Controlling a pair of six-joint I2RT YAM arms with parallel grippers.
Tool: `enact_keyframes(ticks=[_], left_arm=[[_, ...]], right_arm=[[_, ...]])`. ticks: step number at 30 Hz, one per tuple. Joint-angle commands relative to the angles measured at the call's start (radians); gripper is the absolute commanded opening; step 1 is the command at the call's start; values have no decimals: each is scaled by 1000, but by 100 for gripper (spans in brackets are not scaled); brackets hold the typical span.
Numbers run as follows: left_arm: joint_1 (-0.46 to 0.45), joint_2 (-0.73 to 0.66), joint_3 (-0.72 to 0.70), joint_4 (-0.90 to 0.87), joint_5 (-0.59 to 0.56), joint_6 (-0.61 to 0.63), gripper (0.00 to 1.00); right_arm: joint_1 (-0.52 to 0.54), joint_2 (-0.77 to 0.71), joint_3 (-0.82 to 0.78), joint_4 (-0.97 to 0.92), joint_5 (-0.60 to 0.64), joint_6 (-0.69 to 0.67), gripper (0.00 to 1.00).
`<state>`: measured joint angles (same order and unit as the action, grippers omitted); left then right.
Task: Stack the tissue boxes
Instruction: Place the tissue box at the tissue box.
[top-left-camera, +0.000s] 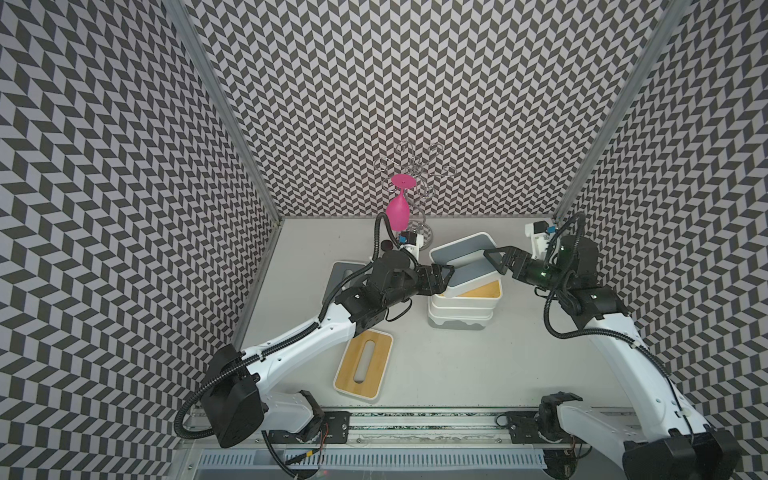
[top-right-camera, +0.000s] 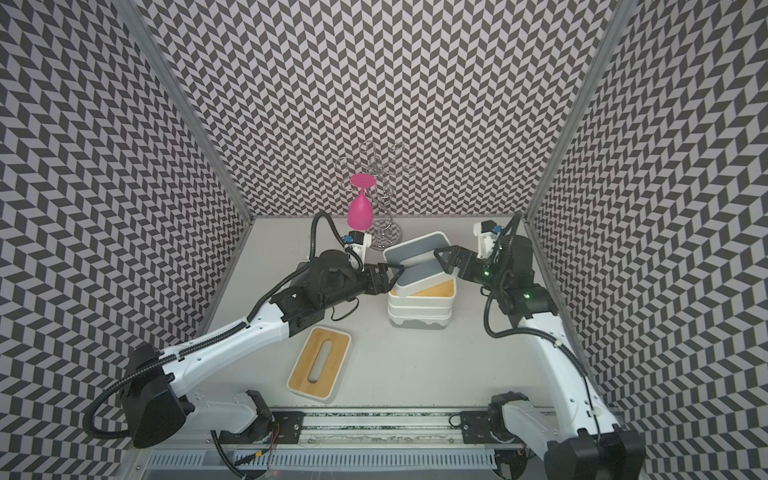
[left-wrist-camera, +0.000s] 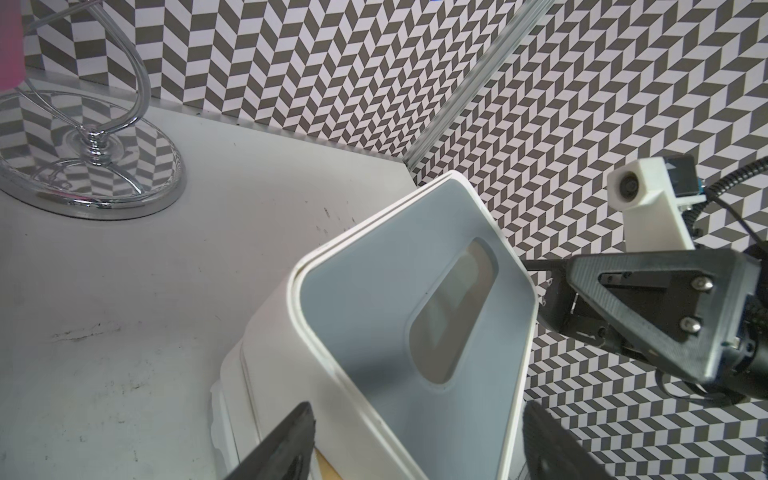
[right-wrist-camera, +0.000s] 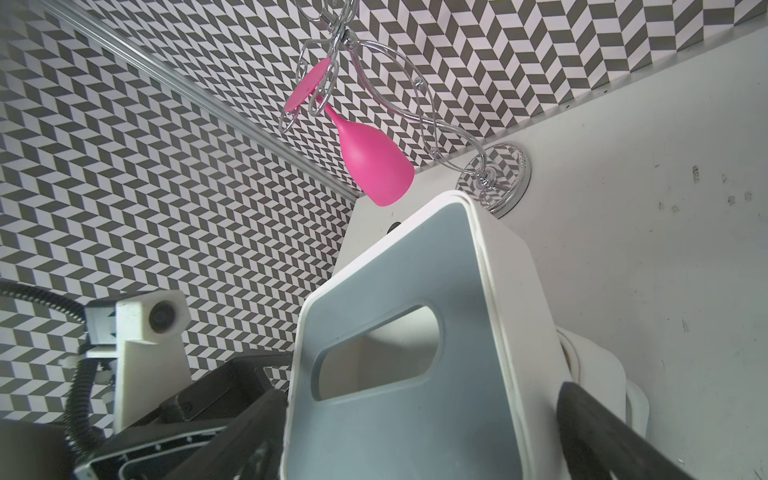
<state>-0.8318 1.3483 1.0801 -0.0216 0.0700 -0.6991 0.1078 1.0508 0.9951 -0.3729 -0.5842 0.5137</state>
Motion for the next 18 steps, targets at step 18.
enact_keyframes(ticks=[18], left_arm=[[-13, 67, 102, 2, 8, 30, 79]], right_arm=[[-2, -116, -68, -39, -86, -32, 99]])
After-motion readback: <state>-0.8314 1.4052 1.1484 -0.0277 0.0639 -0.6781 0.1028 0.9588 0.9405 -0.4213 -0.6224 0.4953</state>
